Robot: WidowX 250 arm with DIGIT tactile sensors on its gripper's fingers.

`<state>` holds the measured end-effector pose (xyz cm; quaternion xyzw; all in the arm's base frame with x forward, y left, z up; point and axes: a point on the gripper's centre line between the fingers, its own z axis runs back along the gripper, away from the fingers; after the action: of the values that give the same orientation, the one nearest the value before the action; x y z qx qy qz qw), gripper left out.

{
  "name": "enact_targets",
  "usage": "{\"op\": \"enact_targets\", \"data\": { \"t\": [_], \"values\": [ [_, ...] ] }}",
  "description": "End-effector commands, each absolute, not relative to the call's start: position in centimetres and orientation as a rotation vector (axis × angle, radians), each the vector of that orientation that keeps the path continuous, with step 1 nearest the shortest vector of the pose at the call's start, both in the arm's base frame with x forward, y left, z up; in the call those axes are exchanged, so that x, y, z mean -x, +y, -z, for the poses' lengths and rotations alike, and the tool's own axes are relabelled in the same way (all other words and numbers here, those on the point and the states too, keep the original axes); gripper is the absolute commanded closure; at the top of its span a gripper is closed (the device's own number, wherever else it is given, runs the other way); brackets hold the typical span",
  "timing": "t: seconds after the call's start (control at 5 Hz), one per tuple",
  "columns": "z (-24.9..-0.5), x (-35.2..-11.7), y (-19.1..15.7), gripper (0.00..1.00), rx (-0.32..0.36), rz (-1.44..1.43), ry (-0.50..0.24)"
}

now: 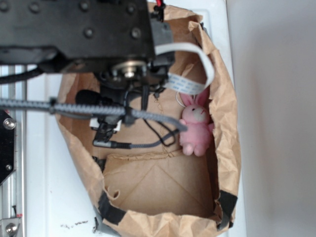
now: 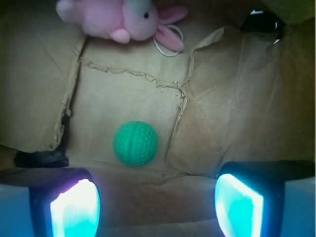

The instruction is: Grab the green ball.

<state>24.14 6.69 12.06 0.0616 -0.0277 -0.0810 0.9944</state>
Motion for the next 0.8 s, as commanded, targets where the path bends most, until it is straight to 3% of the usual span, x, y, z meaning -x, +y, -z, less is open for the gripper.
{"op": "enact_targets", "data": {
  "t": [0.0, 0.4, 0.6],
  "values": [
    [-11.0, -25.3, 8.3, 0.0, -0.13, 0.176, -0.137],
    [-9.1, -25.8, 7.0, 0.0, -0.147, 0.177, -0.151],
    [-8.0, -25.8, 6.4, 0.0, -0.163, 0.15, -0.09]
  ]
}}
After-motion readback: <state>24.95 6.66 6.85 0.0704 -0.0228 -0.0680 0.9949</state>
